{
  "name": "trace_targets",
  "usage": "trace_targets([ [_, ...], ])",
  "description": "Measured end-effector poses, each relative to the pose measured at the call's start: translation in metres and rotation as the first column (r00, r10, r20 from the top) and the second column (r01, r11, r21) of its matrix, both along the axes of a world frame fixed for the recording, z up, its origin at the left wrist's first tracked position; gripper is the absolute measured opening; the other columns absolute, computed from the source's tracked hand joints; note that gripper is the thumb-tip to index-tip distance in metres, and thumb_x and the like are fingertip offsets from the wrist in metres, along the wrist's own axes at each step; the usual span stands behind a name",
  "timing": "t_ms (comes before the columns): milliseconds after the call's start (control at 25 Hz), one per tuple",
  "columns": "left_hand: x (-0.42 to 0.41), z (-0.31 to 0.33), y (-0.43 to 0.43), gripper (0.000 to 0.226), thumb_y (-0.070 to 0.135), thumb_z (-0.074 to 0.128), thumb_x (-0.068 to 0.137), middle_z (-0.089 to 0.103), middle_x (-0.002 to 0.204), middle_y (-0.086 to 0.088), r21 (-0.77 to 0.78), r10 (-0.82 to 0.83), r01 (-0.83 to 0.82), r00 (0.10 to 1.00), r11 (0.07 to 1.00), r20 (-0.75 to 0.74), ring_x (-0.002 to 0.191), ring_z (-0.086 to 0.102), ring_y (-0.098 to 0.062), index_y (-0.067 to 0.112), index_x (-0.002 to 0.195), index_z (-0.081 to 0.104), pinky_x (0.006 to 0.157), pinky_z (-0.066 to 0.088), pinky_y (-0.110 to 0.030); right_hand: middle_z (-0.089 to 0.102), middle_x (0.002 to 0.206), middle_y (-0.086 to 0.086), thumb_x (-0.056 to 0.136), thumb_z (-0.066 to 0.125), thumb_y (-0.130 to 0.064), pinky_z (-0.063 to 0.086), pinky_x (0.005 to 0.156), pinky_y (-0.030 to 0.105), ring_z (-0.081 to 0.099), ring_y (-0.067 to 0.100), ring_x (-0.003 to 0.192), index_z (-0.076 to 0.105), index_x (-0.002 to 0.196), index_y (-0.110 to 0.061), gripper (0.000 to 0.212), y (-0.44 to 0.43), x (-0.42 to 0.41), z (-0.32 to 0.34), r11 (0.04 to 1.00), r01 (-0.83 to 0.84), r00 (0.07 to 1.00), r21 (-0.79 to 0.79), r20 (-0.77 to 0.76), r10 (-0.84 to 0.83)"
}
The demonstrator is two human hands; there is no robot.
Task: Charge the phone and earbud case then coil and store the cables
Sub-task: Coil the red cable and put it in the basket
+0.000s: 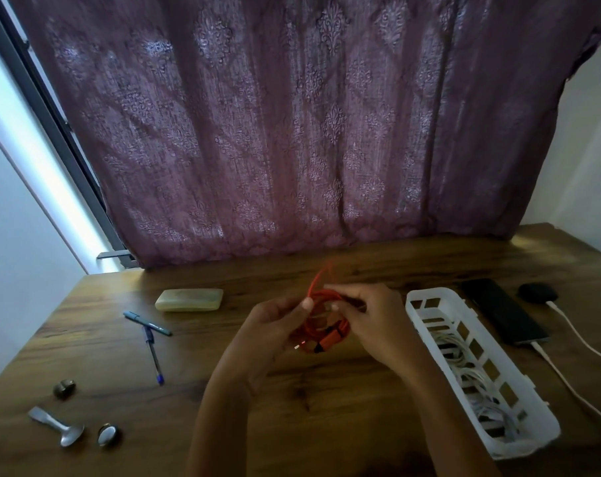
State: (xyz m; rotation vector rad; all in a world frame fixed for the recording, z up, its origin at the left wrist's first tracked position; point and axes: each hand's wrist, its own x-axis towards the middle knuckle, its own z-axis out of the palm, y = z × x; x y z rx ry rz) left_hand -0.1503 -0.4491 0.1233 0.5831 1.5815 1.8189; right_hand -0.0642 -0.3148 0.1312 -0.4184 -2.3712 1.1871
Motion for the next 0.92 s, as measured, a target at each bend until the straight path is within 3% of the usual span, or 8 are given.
trace_targets([
  [120, 0.003, 0.002, 0.007, 0.024, 0.023, 0.057, 0.08, 0.071, 0.094, -0.016, -0.08, 0.031, -0.039, 0.996, 0.996, -0.087, 0.087, 0.065, -0.026, 0.007, 0.093, 0.07, 0.086, 0.049, -0.044, 0.064, 0.111, -0.009, 0.088, 0.06, -0.014, 0.047, 0.079, 0.007, 0.057, 0.0, 0.098, 0.06, 0.121, -0.024, 0.034, 0.0, 0.0, 0.004, 0.996, -0.032, 0.999, 0.082, 0.0, 0.032],
  [320, 0.012, -0.001, 0.009, 0.02, 0.012, 0.053, 0.088, 0.073, 0.074, -0.003, -0.037, 0.063, -0.066, 0.994, 0.997, -0.088, 0.07, 0.068, -0.01, 0.009, 0.082, 0.071, 0.074, 0.053, -0.028, 0.031, 0.142, -0.015, 0.084, 0.058, 0.001, 0.046, 0.094, 0.019, 0.042, -0.002, 0.117, 0.036, 0.137, -0.045, 0.073, 0.001, 0.003, 0.007, 0.937, -0.154, 0.985, 0.313, -0.023, 0.17],
  [440, 0.014, 0.002, 0.007, 0.019, 0.01, 0.052, 0.089, 0.073, 0.073, -0.002, -0.045, 0.027, -0.034, 0.988, 0.998, -0.153, 0.069, 0.067, -0.008, 0.006, 0.086, 0.071, 0.068, 0.054, -0.021, 0.016, 0.151, -0.016, 0.084, 0.054, 0.003, 0.042, 0.096, 0.019, 0.034, -0.002, 0.123, 0.043, 0.133, -0.042, 0.068, 0.001, 0.001, 0.008, 0.878, -0.185, 0.982, 0.441, 0.046, 0.184],
  [560, 0.015, 0.006, 0.006, 0.017, 0.01, 0.055, 0.085, 0.072, 0.07, 0.001, 0.005, 0.077, -0.077, 0.981, 0.997, -0.176, 0.069, 0.067, -0.005, 0.012, 0.082, 0.071, 0.063, 0.052, -0.018, 0.037, 0.14, -0.012, 0.09, 0.054, -0.011, 0.037, 0.097, 0.017, 0.038, 0.002, 0.122, 0.048, 0.133, -0.031, 0.048, 0.001, 0.0, 0.007, 0.891, -0.107, 0.994, 0.441, 0.03, 0.104],
  [680, 0.016, 0.005, 0.007, 0.015, 0.014, 0.059, 0.078, 0.074, 0.074, -0.002, 0.073, 0.157, -0.146, 0.972, 0.987, -0.173, 0.072, 0.068, -0.009, 0.02, 0.079, 0.074, 0.066, 0.054, -0.02, 0.063, 0.1, -0.005, 0.092, 0.053, -0.02, 0.05, 0.083, 0.026, 0.056, 0.006, 0.092, 0.066, 0.105, -0.018, 0.019, 0.003, -0.001, 0.005, 0.953, -0.053, 0.999, 0.299, 0.022, 0.049],
  [760, 0.016, 0.003, 0.009, 0.016, 0.011, 0.06, 0.08, 0.074, 0.076, -0.004, 0.104, 0.23, -0.215, 0.958, 0.971, -0.17, 0.073, 0.067, -0.012, 0.019, 0.081, 0.073, 0.07, 0.054, -0.026, 0.068, 0.081, -0.005, 0.09, 0.058, -0.022, 0.055, 0.073, 0.03, 0.064, 0.006, 0.076, 0.068, 0.089, -0.02, 0.01, 0.002, -0.001, 0.006, 0.997, -0.068, 0.998, 0.039, -0.006, 0.068],
  [840, 0.015, 0.001, 0.011, 0.015, 0.006, 0.059, 0.081, 0.073, 0.075, -0.004, 0.144, 0.323, -0.303, 0.934, 0.942, -0.151, 0.071, 0.067, -0.012, 0.015, 0.09, 0.068, 0.072, 0.053, -0.031, 0.07, 0.085, -0.004, 0.084, 0.066, -0.023, 0.056, 0.072, 0.025, 0.067, 0.006, 0.079, 0.064, 0.093, -0.027, 0.01, 0.002, -0.001, 0.007, 0.963, -0.081, 0.996, -0.255, -0.059, 0.068],
  [920, 0.015, 0.001, 0.013, 0.022, 0.003, 0.058, 0.082, 0.073, 0.076, -0.003, 0.194, 0.361, -0.332, 0.923, 0.923, -0.136, 0.071, 0.067, -0.012, 0.015, 0.1, 0.063, 0.073, 0.054, -0.033, 0.069, 0.093, 0.0, 0.079, 0.071, -0.022, 0.054, 0.07, 0.02, 0.069, 0.008, 0.083, 0.056, 0.107, -0.029, 0.033, 0.001, 0.0, 0.005, 0.886, -0.085, 0.995, -0.455, -0.09, 0.05],
])
